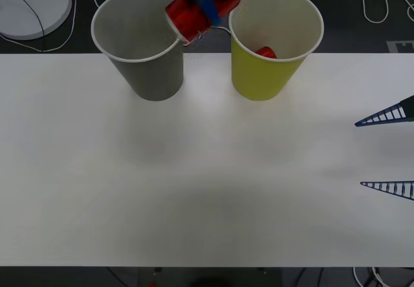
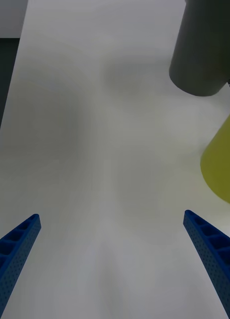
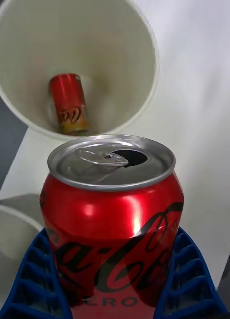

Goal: Put the can into the green bin and the plastic bottle into the gray bin

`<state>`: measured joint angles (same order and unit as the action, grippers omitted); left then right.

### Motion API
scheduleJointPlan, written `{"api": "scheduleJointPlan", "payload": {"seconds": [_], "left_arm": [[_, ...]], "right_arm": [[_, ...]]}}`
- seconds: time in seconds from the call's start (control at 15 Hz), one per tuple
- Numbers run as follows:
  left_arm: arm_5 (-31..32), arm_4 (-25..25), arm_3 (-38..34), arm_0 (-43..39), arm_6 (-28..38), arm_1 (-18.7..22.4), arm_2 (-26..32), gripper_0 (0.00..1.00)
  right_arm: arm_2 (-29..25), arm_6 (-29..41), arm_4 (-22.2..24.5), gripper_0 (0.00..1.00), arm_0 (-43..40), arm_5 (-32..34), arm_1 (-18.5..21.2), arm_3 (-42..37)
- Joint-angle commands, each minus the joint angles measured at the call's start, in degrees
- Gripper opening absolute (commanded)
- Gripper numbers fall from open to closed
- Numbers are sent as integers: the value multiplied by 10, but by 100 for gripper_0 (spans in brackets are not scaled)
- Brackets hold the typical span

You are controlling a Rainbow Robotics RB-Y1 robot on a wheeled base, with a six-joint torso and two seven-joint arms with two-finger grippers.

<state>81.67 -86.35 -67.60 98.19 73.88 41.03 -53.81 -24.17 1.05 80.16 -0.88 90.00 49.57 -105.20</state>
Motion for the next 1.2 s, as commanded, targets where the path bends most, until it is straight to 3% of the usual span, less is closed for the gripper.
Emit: {"api": "scheduleJointPlan", "payload": {"seconds": [0.07, 0.27, 0.53, 0.8, 1.2], "left_arm": [[-22, 14, 142, 65, -7, -84, -31, 0], [-70, 32, 310, 127, -20, -191, -67, 0], [-146, 42, 411, 148, -19, -278, -102, 0], [-189, 48, 440, 148, -19, -307, -132, 0], [-206, 51, 454, 147, -19, -307, -136, 0]], "right_arm": [[0, 0, 0, 100, 0, 0, 0, 0], [0, 0, 0, 100, 0, 0, 0, 0], [0, 0, 0, 100, 0, 0, 0, 0], [0, 0, 0, 100, 0, 0, 0, 0], [0, 0, 0, 100, 0, 0, 0, 0]]}}
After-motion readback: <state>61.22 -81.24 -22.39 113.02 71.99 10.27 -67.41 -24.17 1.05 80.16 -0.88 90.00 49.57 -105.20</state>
